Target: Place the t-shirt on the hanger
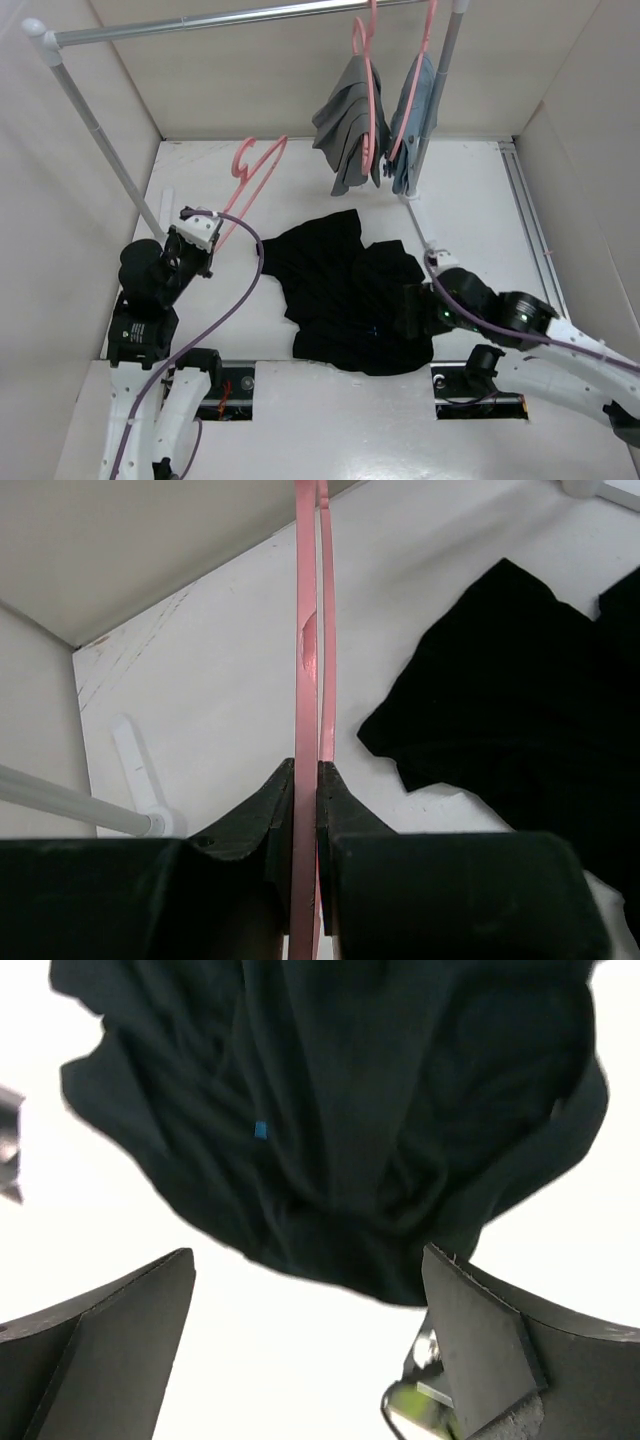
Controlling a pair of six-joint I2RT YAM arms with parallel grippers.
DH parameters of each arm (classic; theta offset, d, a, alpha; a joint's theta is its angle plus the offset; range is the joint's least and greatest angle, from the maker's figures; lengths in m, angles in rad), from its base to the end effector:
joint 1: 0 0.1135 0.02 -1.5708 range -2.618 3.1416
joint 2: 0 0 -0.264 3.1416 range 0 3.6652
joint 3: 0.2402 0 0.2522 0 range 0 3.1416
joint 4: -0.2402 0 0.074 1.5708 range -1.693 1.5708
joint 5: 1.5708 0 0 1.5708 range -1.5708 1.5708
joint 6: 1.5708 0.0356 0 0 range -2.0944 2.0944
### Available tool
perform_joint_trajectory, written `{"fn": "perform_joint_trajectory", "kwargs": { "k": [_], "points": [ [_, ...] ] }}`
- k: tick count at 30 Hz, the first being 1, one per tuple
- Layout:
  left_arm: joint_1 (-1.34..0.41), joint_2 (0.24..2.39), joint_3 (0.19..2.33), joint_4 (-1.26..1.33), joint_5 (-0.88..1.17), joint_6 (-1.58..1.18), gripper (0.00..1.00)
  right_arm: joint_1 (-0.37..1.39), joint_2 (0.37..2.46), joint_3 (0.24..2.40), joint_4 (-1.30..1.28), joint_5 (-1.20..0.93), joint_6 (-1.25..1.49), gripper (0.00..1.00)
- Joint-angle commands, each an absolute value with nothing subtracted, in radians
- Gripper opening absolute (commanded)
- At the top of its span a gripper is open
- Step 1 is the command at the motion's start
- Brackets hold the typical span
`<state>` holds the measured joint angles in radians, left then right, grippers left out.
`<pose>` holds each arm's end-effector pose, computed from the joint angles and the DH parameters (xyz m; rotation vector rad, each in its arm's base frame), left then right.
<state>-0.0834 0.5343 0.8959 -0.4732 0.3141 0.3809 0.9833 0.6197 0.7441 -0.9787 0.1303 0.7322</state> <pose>0.1066 -0.0199 0.3787 0.6109 1.5619 -0.0400 0.0662 0.0911 0.2743 -0.2537 2.5000 0.6042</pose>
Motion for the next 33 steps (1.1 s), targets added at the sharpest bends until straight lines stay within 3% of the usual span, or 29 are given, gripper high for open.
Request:
{"fn": "perform_joint_trajectory", "kwargs": {
  "k": [1, 4, 8, 14, 25, 33],
  "points": [
    [-0.086, 0.52, 0.894, -0.466, 0.416, 0.448, 0.0, 0.988, 0.802, 0.847, -0.849, 0.256, 0.612, 0.99],
    [-0.086, 0.509, 0.894, -0.505, 0.472, 0.488, 0.0, 0.988, 0.955, 0.929, -0.743, 0.305, 0.507, 0.99],
    [-0.086, 0.499, 0.874, -0.558, 0.514, 0.565, 0.0, 0.988, 1.071, 1.026, -0.522, 0.154, 0.324, 0.99],
    [-0.086, 0.508, 0.781, -0.476, 0.509, 0.593, 0.0, 0.988, 1.136, 1.048, -0.087, -0.009, 0.449, 0.99],
    [-0.086, 0.433, 0.676, -0.325, 0.486, 0.706, 0.0, 1.052, 1.557, 1.377, 0.06, 0.1, 0.814, 0.98],
    [-0.086, 0.423, 0.676, -0.383, 0.528, 0.756, 0.0, 1.071, 1.712, 1.517, 0.069, 0.212, 0.934, 0.96]
  ]
}}
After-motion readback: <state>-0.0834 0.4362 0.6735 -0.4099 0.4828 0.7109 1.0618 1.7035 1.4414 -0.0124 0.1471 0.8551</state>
